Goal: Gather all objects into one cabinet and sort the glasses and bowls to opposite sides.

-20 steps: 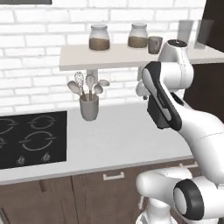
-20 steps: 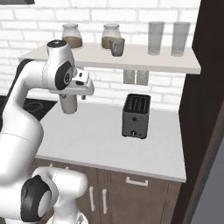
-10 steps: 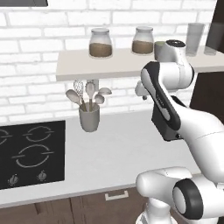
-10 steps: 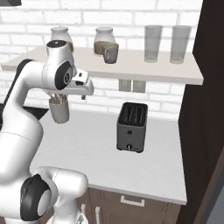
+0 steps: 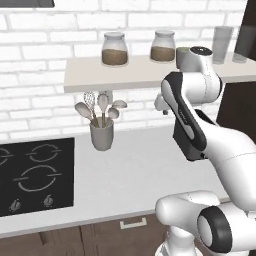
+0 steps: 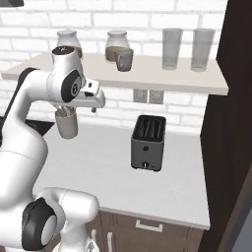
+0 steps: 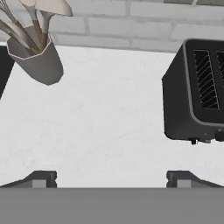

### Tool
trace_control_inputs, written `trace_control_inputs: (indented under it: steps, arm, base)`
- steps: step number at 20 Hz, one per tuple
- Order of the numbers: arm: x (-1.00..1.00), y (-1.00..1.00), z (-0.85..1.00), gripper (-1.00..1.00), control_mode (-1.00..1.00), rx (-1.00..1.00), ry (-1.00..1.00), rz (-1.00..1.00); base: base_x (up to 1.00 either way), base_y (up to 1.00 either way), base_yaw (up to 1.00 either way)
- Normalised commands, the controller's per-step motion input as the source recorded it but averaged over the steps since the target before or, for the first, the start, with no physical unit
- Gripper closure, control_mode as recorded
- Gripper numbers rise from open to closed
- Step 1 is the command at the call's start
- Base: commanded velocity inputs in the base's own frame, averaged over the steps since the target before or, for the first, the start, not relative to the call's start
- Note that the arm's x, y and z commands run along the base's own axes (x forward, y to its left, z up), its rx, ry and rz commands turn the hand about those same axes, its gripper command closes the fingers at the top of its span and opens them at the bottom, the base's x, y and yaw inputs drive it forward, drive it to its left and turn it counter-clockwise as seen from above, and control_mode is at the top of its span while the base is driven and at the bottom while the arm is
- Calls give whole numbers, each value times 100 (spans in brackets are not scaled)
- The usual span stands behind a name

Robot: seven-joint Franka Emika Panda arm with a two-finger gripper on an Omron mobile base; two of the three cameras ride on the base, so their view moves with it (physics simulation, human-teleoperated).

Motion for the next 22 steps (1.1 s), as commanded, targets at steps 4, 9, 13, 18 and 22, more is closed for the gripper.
trace_control_inputs:
  steps: [4,9,13,18,22]
  arm:
    - [0,0,0,-100,100,0,0,0]
    - [-10,-3,4,-100,-100,0,-21,0]
    - [-45,-16,49,-100,-100,0,-48,0]
    - [-35,-17,70,-100,-100,1,-29,0]
    - [0,-16,82,-100,-100,1,-30,-4]
  base:
    - [0,0,0]
    - [0,0,0]
    - [0,0,0]
    - [0,0,0]
    - [0,0,0]
